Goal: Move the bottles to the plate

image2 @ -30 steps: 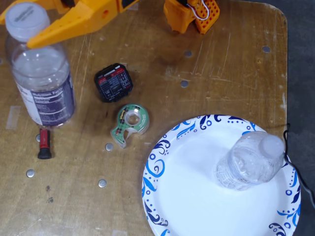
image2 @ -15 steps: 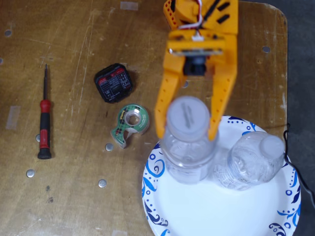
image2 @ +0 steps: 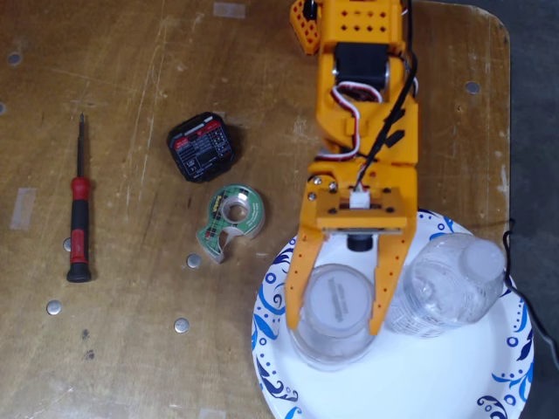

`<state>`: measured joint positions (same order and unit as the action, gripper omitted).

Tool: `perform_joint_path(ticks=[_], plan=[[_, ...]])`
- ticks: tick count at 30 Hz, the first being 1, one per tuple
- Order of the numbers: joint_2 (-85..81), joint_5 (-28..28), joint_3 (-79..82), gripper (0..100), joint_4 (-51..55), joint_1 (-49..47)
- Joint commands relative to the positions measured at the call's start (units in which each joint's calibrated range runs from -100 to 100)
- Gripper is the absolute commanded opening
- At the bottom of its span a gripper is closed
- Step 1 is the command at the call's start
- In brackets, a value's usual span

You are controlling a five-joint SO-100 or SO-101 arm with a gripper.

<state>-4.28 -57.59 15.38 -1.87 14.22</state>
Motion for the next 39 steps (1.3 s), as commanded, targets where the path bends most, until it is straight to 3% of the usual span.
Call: perform_joint_path(ticks=[1,13,39], plan=[[-0.61,0.26,0.84,3,-1.35,-0.58],[-0.61,0.58,11.38,3,-12.84,-2.52],[-0.53,0.63,13.54,3,-12.92,-2.63]])
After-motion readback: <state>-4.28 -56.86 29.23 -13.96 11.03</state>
